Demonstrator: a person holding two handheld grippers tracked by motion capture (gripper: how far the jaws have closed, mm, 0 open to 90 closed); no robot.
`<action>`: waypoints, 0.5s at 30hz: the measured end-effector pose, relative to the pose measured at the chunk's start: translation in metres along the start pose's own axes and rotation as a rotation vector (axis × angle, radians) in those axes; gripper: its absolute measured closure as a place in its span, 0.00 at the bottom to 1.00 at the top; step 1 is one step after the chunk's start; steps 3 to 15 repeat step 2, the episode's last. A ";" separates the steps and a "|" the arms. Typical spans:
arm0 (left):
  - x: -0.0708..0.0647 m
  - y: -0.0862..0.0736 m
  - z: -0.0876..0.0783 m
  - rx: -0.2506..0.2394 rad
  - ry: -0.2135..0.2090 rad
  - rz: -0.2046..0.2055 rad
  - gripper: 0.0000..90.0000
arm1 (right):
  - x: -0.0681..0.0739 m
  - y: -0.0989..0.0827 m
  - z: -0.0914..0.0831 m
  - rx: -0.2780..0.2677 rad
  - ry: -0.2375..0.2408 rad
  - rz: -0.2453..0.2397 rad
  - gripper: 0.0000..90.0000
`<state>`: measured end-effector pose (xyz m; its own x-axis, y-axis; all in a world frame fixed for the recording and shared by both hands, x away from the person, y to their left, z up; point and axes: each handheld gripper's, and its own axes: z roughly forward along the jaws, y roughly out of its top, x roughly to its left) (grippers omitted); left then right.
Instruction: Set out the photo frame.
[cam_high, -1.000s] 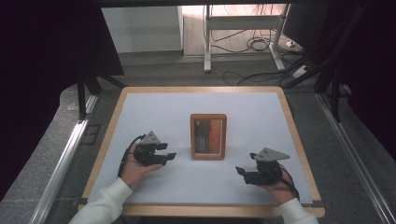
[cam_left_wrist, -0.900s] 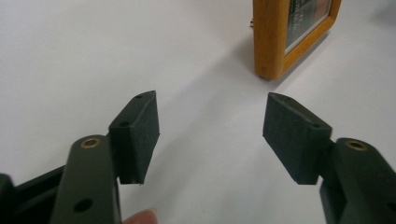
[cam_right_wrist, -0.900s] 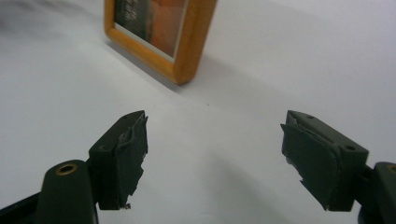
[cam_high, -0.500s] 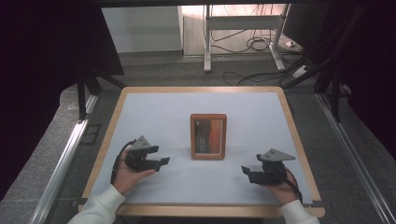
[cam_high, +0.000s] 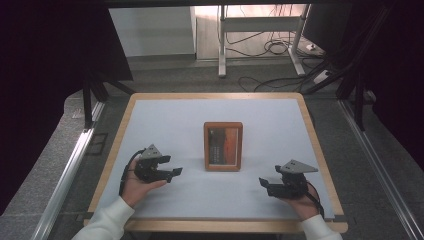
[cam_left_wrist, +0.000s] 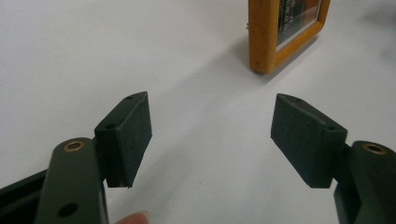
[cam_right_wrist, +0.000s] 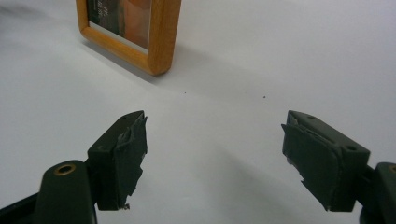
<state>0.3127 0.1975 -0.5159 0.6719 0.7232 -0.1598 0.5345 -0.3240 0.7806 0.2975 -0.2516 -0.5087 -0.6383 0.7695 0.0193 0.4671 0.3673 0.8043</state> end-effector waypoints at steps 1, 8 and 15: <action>0.000 0.000 0.001 0.001 0.001 -0.002 0.32 | 0.000 0.000 0.000 0.000 -0.002 -0.005 0.24; 0.000 0.000 0.001 0.002 0.004 -0.002 0.32 | 0.001 0.001 0.000 0.001 -0.006 -0.011 0.24; 0.000 0.000 0.001 0.002 0.004 -0.002 0.32 | 0.001 0.001 0.000 0.001 -0.006 -0.011 0.24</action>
